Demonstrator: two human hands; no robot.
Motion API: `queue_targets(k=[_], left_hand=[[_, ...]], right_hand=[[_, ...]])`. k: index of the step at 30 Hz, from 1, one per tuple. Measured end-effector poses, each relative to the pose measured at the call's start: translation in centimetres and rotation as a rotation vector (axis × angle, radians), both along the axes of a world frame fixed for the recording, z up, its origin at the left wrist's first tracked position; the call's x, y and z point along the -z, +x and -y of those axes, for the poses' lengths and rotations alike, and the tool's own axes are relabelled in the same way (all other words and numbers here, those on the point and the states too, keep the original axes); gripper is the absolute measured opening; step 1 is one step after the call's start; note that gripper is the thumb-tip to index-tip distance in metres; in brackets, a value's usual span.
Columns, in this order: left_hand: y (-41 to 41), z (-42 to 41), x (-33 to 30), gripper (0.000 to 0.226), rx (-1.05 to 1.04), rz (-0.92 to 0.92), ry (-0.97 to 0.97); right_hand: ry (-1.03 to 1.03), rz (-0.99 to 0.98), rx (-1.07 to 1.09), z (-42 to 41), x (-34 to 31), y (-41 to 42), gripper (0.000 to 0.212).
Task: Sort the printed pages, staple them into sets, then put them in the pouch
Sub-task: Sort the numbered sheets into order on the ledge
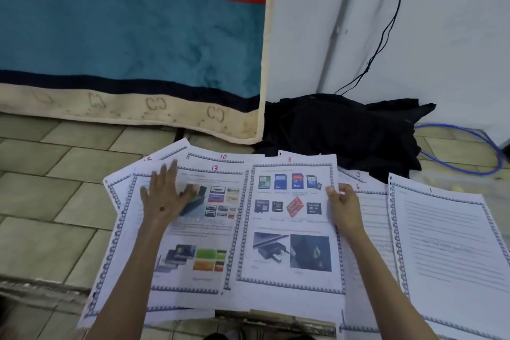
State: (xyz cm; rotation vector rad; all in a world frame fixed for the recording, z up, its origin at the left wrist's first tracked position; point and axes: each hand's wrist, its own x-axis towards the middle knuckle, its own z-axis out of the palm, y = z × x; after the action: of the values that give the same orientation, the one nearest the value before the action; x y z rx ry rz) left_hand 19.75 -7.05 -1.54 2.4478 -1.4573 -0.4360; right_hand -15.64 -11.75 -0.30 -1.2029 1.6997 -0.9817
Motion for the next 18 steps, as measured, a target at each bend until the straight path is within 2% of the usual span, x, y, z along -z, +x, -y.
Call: queue_targets(k=[2,5,8,10,11,13,15,16,18], left_hand=[[-0.6,-1.4,1.7,0.073,0.036,0.027,0.092],[-1.6,-1.2,2.4,0.066,0.019,0.039,0.079],[-1.4,0.1,2.1,0.055,0.014,-0.029,0.078],[-1.1,0.5,1.4,0.050,-0.024,-0.065,0.026],[-1.2,0.4,1.0,0.048,-0.063,-0.041,-0.036],[-3.0,0.1,-0.1,0.046,-0.114,0.024,-0.228],[-7.0,0.0,-1.3,0.050,0.066,-0.030,-0.329],[-9.3,-0.1,-1.4,0.056,0.243,-0.091,-0.276],[-13.5,-0.6,-0.9,0.070,0.576,-0.124,-0.030]], right_hand=[[0.010,-0.049,-0.031,-0.2,-0.1,1.6,0.015],[0.017,-0.118,-0.124,-1.0,-0.6,4.3,0.012],[-0.007,-0.161,-0.222,-1.9,-2.0,5.7,0.028],[-0.042,-0.218,-0.230,-2.5,-2.8,5.1,0.034],[-0.044,-0.305,-0.213,-2.6,-2.8,4.4,0.036],[0.076,-0.554,-0.159,-3.2,-2.4,2.2,0.049],[0.235,-0.680,-0.121,-3.9,-1.7,0.2,0.072],[0.284,-0.699,-0.125,-4.2,-1.6,-0.4,0.080],[0.283,-0.745,-0.151,-4.5,-1.3,-1.1,0.080]])
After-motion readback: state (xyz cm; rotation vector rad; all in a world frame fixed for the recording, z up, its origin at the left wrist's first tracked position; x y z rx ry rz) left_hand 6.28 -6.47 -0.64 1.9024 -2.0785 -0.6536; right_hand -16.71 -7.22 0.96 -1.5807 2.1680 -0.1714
